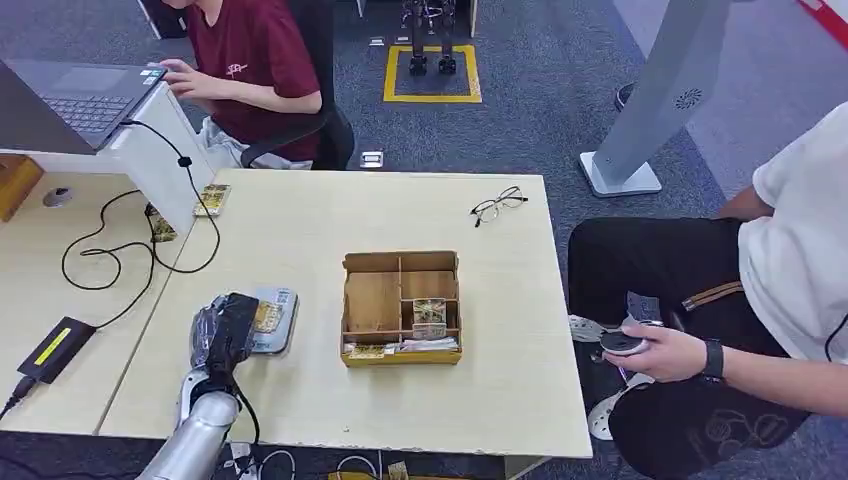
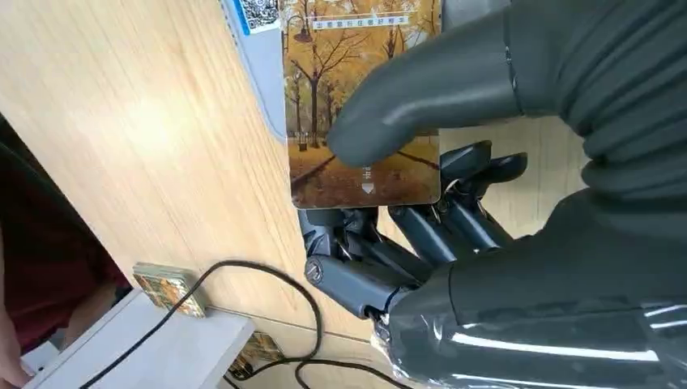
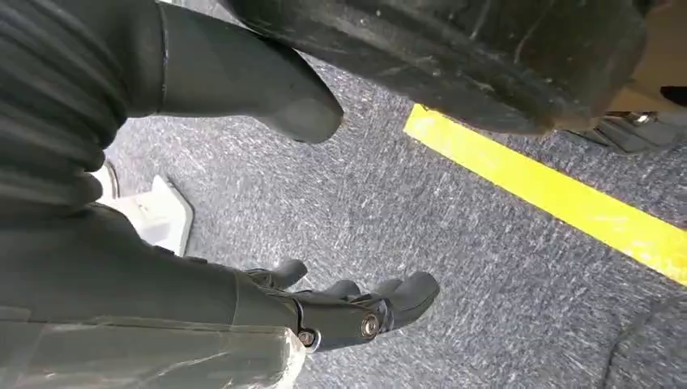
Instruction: Pass the card to the sensor for recognition and then transmit it.
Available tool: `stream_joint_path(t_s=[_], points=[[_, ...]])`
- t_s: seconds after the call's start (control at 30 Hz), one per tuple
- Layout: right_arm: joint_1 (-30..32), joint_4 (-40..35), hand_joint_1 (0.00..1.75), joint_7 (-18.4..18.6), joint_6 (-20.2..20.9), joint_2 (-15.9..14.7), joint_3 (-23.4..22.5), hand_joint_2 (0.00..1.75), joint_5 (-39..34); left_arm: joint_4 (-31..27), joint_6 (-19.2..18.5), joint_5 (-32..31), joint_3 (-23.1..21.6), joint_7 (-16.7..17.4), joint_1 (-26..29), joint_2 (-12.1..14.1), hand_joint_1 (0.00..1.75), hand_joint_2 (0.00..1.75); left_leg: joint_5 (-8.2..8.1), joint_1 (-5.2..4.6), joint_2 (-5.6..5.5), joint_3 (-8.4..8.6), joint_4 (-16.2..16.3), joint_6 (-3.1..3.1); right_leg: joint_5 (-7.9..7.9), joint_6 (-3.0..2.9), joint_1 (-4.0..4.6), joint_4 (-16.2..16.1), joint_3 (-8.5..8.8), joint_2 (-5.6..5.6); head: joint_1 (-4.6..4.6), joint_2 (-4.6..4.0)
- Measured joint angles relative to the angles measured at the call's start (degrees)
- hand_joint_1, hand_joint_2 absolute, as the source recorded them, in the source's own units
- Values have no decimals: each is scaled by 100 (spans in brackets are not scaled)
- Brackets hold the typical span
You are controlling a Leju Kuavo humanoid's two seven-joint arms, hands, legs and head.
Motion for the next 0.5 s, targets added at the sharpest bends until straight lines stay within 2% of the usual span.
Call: stream_joint_path(t_s=[0.33, 0.5], points=[[41, -131, 0, 41, 0, -42, 39, 175, 2, 186, 31, -118, 28, -37, -9, -9, 175, 175, 0, 0, 0, 1, 0, 0, 0, 0, 0, 0, 1, 0, 0, 0], [75, -205, 0, 63, 20, -65, 54, 175, 4, -21, -120, 48, 70, -755, 107, -48, 175, 175, 1, 0, -1, 1, 0, 2, 0, 0, 0, 0, 2, -1, 0, 0]])
